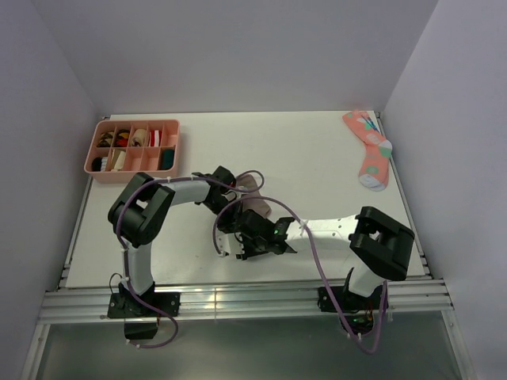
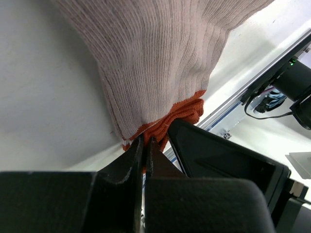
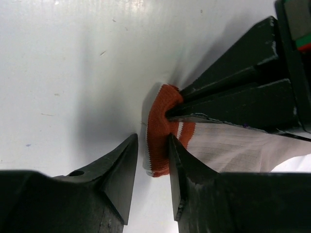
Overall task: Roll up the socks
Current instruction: Roll the sock at the center of the board.
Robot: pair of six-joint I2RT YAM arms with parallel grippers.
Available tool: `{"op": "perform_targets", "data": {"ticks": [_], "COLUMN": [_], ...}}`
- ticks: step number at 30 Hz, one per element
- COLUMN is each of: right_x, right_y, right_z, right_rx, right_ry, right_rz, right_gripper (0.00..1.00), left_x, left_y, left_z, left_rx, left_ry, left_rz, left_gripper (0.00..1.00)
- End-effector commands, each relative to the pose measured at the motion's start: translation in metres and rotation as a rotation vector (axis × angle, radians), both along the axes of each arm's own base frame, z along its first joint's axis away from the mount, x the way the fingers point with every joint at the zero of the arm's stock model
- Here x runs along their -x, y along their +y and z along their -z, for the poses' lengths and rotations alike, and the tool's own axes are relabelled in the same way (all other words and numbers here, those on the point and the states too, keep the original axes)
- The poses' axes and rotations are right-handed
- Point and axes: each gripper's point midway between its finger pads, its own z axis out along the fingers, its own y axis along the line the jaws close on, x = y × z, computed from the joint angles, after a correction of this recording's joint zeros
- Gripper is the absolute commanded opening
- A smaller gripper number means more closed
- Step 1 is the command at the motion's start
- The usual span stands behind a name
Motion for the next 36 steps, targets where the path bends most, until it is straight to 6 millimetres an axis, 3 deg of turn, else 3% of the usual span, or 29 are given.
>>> {"op": "perform_targets", "data": {"ticks": [1,8,16,17,20,22,23,28,29,31,33,34,36], "right_x": [-0.002,-0.008,-0.015,-0.008,-0.010,-0.006,-0.006,0.001,0.001,0.001,-0.002,-0.002,-0.002], "right_y": [-0.004,-0.007,-0.018,-0.022,-0.029,-0.030,-0.034,-0.035,-0.034,-0.034,-0.036,-0.036,-0.037], "right_z": [0.006,0.002,-0.021,-0.022,-0.030,-0.027,-0.025,-0.023,-0.022,-0.024,-0.023,-0.022,-0.022], "right_rx": [0.007,-0.005,-0.052,-0.047,-0.043,-0.034,-0.017,-0.020,-0.013,-0.027,-0.025,-0.023,-0.026], "right_ry": [0.053,0.172,0.371,0.423,0.489,0.553,0.594,0.701,0.724,0.771,0.815,0.847,0.882], "right_rz": [0.023,0.071,0.131,0.124,0.131,0.117,0.131,0.125,0.129,0.135,0.158,0.167,0.177], "right_gripper": [0.38,0.27,0.22,0.22,0.23,0.23,0.24,0.24,0.24,0.24,0.24,0.24,0.24], "left_x": [0.013,0.012,0.004,-0.006,-0.017,-0.024,-0.030,-0.049,-0.045,-0.057,-0.046,-0.055,-0.051], "left_y": [0.018,0.013,0.006,0.000,-0.005,-0.005,-0.010,-0.006,-0.002,-0.001,0.002,0.003,0.007], "left_z": [0.016,0.013,0.006,-0.002,-0.013,-0.013,-0.024,-0.038,-0.035,-0.048,-0.044,-0.053,-0.050], "left_rx": [-0.070,-0.039,-0.011,0.021,0.046,0.027,0.066,0.080,0.074,0.106,0.135,0.163,0.140], "left_ry": [0.004,0.008,-0.017,-0.069,-0.123,-0.163,-0.217,-0.359,-0.372,-0.453,-0.444,-0.497,-0.553], "left_rz": [0.032,0.027,-0.082,-0.107,-0.202,-0.263,-0.278,-0.423,-0.436,-0.512,-0.547,-0.588,-0.593], "left_gripper": [0.01,0.01,0.07,0.09,0.18,0.23,0.25,0.32,0.32,0.34,0.35,0.35,0.35]}}
